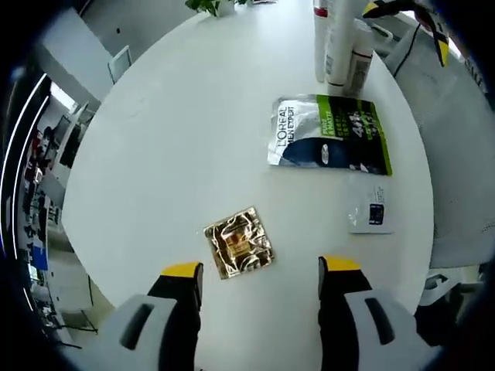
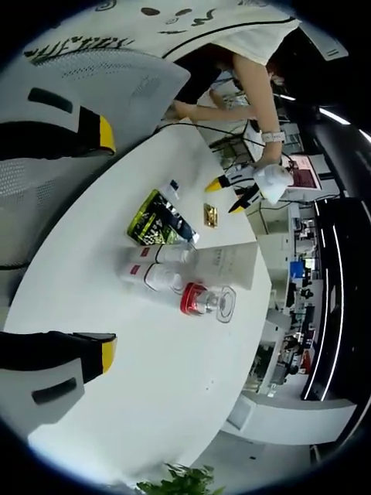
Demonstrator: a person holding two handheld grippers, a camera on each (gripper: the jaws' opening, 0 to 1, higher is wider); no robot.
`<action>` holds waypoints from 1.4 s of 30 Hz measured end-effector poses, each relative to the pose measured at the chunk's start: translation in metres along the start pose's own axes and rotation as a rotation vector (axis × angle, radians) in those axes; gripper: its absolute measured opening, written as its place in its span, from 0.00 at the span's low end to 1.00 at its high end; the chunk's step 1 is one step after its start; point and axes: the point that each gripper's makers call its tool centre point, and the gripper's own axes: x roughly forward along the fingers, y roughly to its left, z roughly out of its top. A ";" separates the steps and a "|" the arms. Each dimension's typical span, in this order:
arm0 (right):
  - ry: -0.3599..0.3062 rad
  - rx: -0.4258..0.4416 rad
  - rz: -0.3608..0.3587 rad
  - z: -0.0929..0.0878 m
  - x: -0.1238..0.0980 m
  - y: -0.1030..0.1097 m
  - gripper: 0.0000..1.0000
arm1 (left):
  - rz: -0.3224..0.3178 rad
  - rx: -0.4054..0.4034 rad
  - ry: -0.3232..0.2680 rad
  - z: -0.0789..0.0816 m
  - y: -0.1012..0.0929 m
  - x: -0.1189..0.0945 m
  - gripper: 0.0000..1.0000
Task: Arrange the skincare products in the storage area until every visible bottle or jar stands upright without overlapping.
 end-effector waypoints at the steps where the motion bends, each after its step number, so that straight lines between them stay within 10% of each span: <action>1: 0.004 0.002 0.000 -0.001 0.000 0.000 0.94 | 0.000 -0.004 0.004 -0.002 0.002 0.001 0.63; 19: 0.028 0.005 0.004 0.000 0.004 0.001 0.93 | 0.023 0.051 0.097 -0.026 0.029 0.028 0.61; 42: 0.040 0.023 0.009 -0.003 0.008 -0.004 0.92 | -0.014 0.096 0.069 0.003 0.034 0.040 0.58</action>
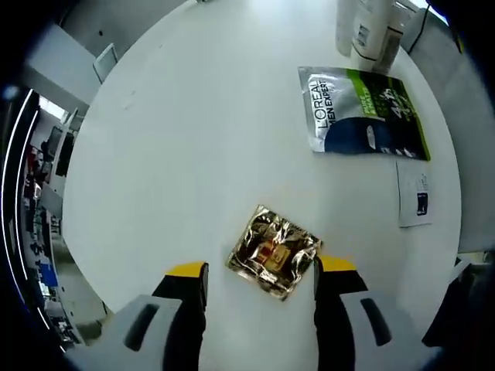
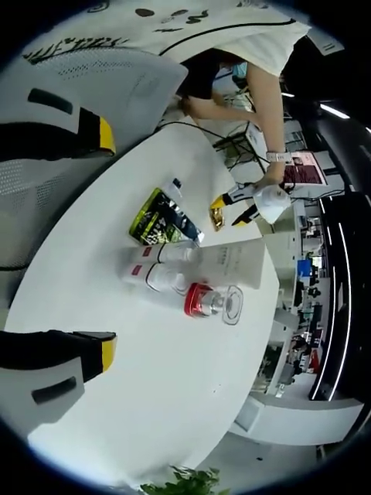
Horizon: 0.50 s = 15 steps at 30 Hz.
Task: Arrange the skincare products in the storage area until every visible bottle or jar stands upright without overlapping.
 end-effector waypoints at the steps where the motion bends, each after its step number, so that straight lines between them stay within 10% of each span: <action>1: 0.000 0.003 -0.001 -0.001 0.000 0.000 0.92 | -0.006 0.001 -0.001 0.003 0.000 0.001 0.58; 15: 0.005 0.029 -0.011 -0.006 0.000 -0.002 0.92 | -0.090 -0.001 0.022 0.007 -0.002 0.007 0.52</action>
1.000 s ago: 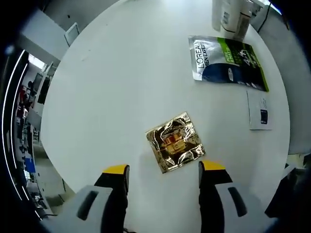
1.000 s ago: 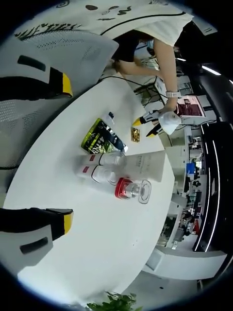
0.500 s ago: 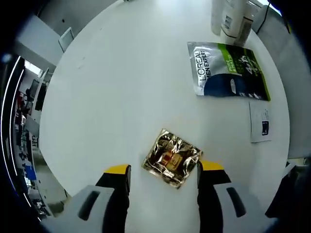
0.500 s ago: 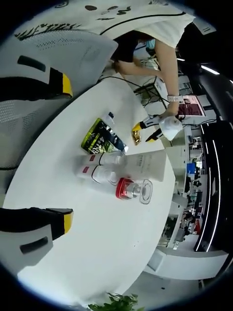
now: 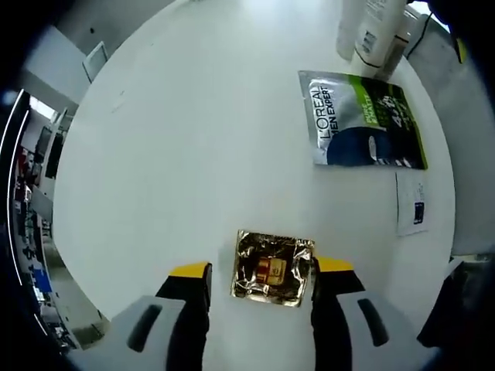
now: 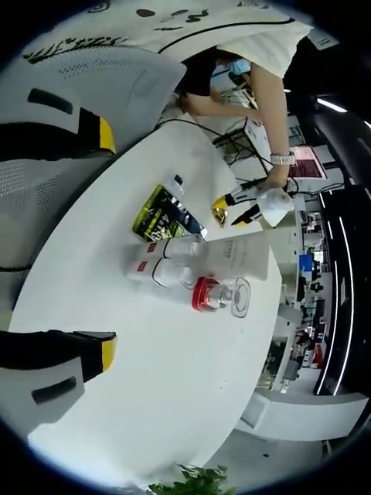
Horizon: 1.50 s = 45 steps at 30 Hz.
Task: Arrange the skincare products in the storage area until every visible bottle or jar stands upright without overlapping.
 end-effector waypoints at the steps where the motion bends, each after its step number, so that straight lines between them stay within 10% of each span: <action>1: 0.001 0.000 0.000 0.000 0.000 0.000 0.92 | -0.017 -0.009 0.001 0.000 -0.003 0.000 0.50; 45: 0.018 -0.012 0.027 0.001 0.006 0.006 0.91 | -0.117 -0.104 -0.030 0.001 -0.014 0.000 0.40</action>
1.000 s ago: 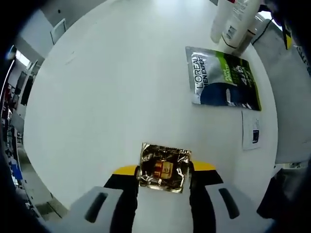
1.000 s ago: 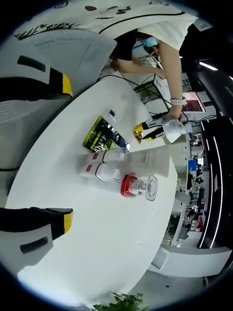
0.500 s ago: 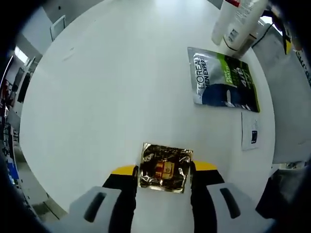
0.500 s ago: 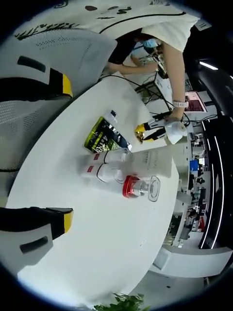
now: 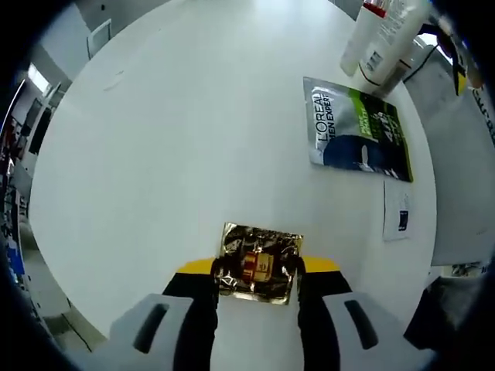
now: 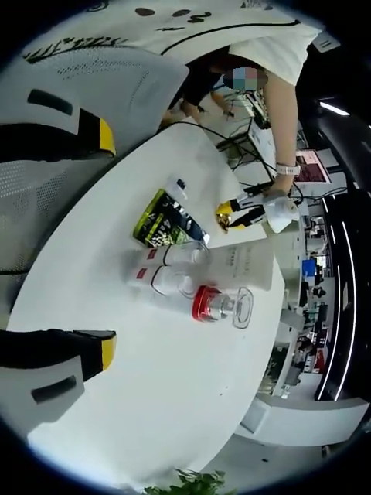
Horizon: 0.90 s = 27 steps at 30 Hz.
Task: Arrange the skincare products in the storage area until every visible bottle or jar stands upright without overlapping.
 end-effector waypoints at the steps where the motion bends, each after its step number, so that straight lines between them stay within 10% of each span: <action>1: 0.000 0.000 0.000 0.000 0.000 0.000 0.91 | 0.002 -0.002 0.005 0.002 -0.002 0.000 0.40; 27: -0.018 -0.006 -0.003 0.002 -0.001 -0.001 0.91 | 0.002 0.002 0.051 0.005 -0.021 -0.006 0.40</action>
